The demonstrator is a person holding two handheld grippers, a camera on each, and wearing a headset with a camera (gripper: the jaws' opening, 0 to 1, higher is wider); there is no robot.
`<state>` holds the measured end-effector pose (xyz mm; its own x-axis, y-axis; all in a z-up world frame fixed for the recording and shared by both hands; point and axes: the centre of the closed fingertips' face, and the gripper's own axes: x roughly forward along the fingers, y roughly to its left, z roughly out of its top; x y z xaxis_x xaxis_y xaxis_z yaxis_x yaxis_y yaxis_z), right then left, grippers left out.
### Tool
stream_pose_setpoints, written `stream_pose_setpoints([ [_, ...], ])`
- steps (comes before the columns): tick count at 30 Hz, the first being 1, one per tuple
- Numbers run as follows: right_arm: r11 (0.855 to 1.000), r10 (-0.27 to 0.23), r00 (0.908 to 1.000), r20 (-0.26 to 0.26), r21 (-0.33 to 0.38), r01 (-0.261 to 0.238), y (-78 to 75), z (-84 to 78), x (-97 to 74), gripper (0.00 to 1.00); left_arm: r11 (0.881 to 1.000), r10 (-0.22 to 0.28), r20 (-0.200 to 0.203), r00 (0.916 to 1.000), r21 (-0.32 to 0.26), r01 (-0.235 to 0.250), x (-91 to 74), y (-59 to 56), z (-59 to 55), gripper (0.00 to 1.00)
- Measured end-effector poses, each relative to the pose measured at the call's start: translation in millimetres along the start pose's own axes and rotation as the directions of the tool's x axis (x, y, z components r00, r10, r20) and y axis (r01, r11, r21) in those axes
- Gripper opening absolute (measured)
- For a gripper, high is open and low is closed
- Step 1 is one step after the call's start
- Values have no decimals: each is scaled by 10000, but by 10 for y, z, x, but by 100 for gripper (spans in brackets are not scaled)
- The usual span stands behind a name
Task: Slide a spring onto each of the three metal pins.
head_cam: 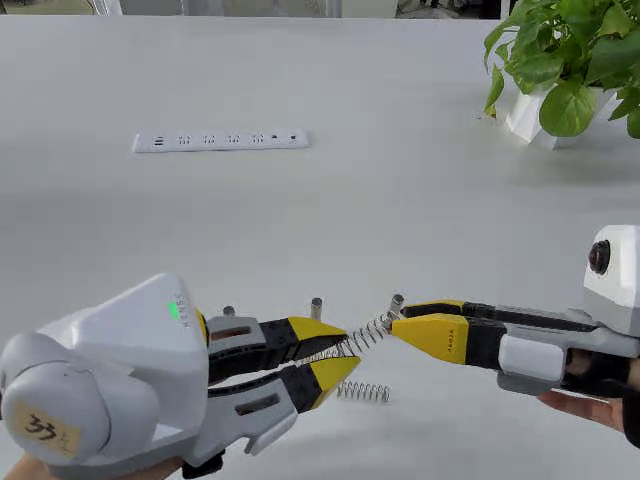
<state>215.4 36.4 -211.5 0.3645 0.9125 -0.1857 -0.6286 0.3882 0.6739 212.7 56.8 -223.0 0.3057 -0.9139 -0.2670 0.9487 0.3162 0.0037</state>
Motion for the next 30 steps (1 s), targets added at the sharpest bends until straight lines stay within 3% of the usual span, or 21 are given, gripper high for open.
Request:
stream_pose_setpoints([
  [9,9951,697,9975,-118,708,-687,97,-97,-11,18,9996,-285,99,9995,93,284,-30,-71,61,6],
  [12,9908,795,9965,270,1079,-820,95,-57,-26,17,9994,-327,142,9994,104,325,-27,-86,78,6],
  [20,9850,767,9937,811,1482,-881,57,35,-65,13,9994,-339,231,9992,127,336,-7,-88,113,6],
  [30,9795,906,9913,955,1711,-1060,57,41,-68,8,9993,-360,261,9990,108,357,-6,-97,114,6],
])
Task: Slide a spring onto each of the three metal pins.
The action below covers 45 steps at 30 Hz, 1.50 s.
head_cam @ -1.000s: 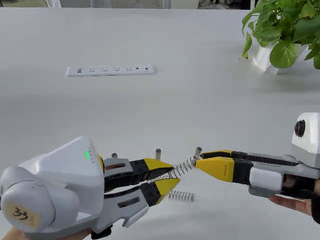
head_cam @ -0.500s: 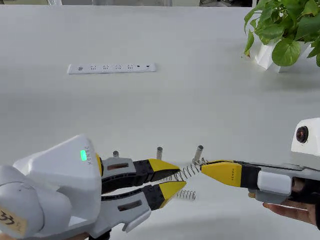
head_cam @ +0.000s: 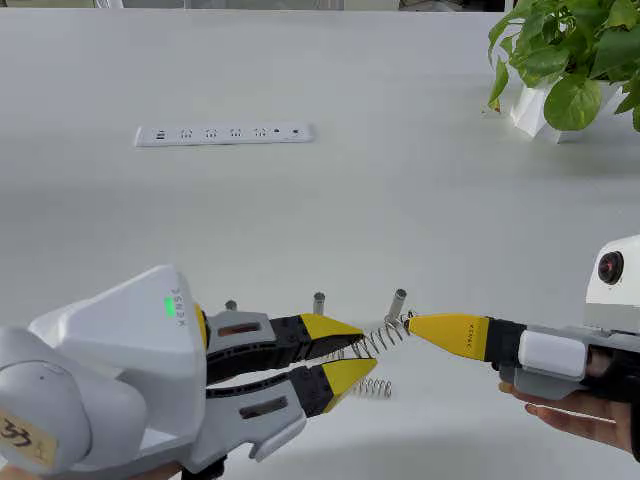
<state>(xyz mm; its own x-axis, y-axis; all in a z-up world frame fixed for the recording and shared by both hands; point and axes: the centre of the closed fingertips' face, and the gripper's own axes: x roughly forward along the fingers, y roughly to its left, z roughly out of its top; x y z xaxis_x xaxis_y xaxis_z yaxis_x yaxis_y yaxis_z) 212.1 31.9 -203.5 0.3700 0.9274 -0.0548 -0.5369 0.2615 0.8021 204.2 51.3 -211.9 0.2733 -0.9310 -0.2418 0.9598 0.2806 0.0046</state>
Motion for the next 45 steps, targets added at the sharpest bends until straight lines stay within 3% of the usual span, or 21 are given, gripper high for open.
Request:
stream_pose_setpoints([
  [15,9997,-180,9998,-76,-172,179,6,-23,19,7,10000,-46,-203,9998,-14,46,4,-13,-64,6],
  [24,9895,-715,9967,-387,-1287,660,4,-59,57,6,9999,46,-581,9983,-124,-53,36,3,-174,7],
  [29,9695,-1209,9906,-635,-2219,1041,-16,-78,89,6,9997,125,-852,9963,-184,-141,60,31,-241,7],
  [34,9169,-1926,9747,-1133,-3747,1377,-40,-134,132,6,9996,218,-1175,9928,-143,-236,91,40,-340,7],
  [36,8893,-2209,9668,-1286,-4336,1455,-117,-123,118,6,9988,208,-1304,9912,-402,-263,104,42,-388,7],
  [39,8500,-2541,9544,-1568,-5069,1430,-106,-164,155,6,9983,213,-1426,9895,-503,-287,124,35,-432,7],
  [42,8008,-2892,9382,-1898,-5850,1285,-105,-211,186,6,9974,209,-1554,9876,-655,-314,146,37,-483,7],
  [43,7912,-2955,9359,-1919,-5982,1272,-101,-214,199,6,9973,222,-1554,9876,-664,-329,150,40,-489,7],
  [45,7415,-3176,9270,-1993,-6615,1118,-140,-187,188,6,9961,222,-1574,9873,-809,-353,158,40,-505,7],
])
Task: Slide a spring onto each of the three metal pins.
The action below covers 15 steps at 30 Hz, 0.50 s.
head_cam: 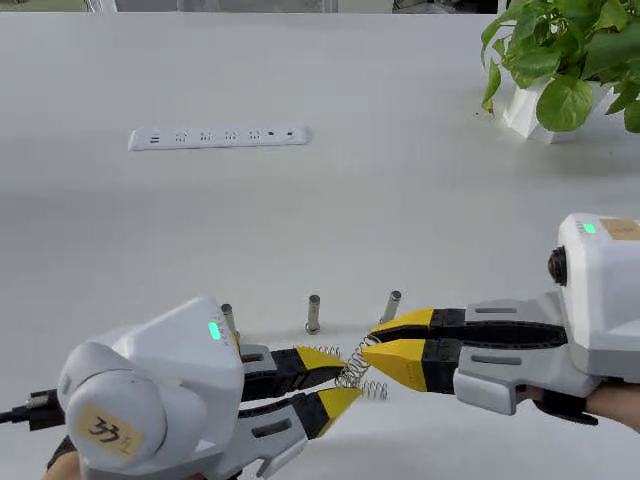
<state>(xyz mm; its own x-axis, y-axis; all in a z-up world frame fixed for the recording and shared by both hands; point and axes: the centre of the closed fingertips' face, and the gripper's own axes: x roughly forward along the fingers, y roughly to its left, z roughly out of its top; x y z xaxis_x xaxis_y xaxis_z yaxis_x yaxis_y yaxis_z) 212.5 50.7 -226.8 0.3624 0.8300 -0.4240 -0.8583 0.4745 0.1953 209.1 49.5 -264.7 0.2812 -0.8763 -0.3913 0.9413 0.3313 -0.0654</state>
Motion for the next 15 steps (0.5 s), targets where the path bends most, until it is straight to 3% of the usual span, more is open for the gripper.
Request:
stream_pose_setpoints([
  [4,9955,-41,9997,-257,-950,16,46,-3,24,6,9998,30,13,10000,-217,-30,9,-3,-7,7],
  [6,9864,-117,9995,-297,-1640,67,61,7,35,6,9992,19,77,10000,-392,-16,14,-5,-5,7],
  [15,9817,-171,9991,-385,-1903,94,73,6,46,6,9981,102,250,9996,-615,-86,-5,5,-9,6],
])
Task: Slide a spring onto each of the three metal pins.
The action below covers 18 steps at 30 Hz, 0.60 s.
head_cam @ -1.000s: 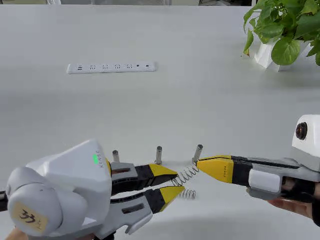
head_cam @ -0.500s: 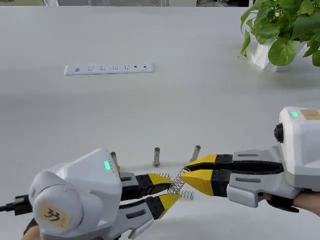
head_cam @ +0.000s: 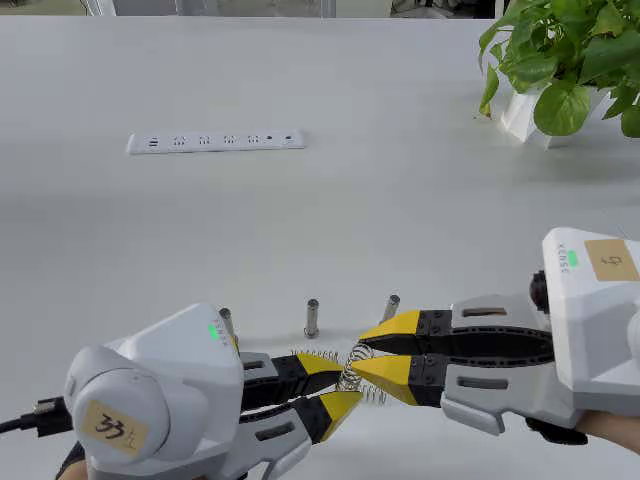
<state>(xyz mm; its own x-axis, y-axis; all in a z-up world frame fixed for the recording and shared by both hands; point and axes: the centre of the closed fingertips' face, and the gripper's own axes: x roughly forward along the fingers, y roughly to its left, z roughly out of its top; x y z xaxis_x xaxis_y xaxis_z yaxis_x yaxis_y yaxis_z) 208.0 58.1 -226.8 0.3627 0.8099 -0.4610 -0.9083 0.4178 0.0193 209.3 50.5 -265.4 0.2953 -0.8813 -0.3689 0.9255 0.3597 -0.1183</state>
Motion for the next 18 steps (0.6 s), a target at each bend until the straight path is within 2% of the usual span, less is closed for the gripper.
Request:
stream_pose_setpoints([
  [6,9999,6,10000,-20,-122,-6,4,12,2,7,9999,-5,29,10000,111,5,-2,-9,4,6],
  [9,9998,30,9999,-99,-173,-32,6,5,0,7,9996,-42,-90,10000,289,45,-4,-19,-15,6],
  [11,9994,27,9996,-284,-348,-37,-1,-14,-6,9,9994,-28,-134,9999,356,33,-7,-16,-24,6],
  [13,9993,24,9993,-377,-374,-38,-1,-15,-5,23,9989,0,-267,9996,468,13,-14,-9,-51,6],
  [14,9987,31,9988,-483,-504,-55,-2,-25,-6,26,9987,-7,-329,9995,504,24,-15,-7,-64,6],
  [15,9966,69,9973,-725,-810,-127,-1,-48,-11,26,9982,2,-406,9992,595,22,-18,-5,-81,6],
  [18,9928,392,9926,-1153,-1083,-518,36,-81,-5,24,9962,-16,-676,9977,869,74,-20,-5,-131,6],
])
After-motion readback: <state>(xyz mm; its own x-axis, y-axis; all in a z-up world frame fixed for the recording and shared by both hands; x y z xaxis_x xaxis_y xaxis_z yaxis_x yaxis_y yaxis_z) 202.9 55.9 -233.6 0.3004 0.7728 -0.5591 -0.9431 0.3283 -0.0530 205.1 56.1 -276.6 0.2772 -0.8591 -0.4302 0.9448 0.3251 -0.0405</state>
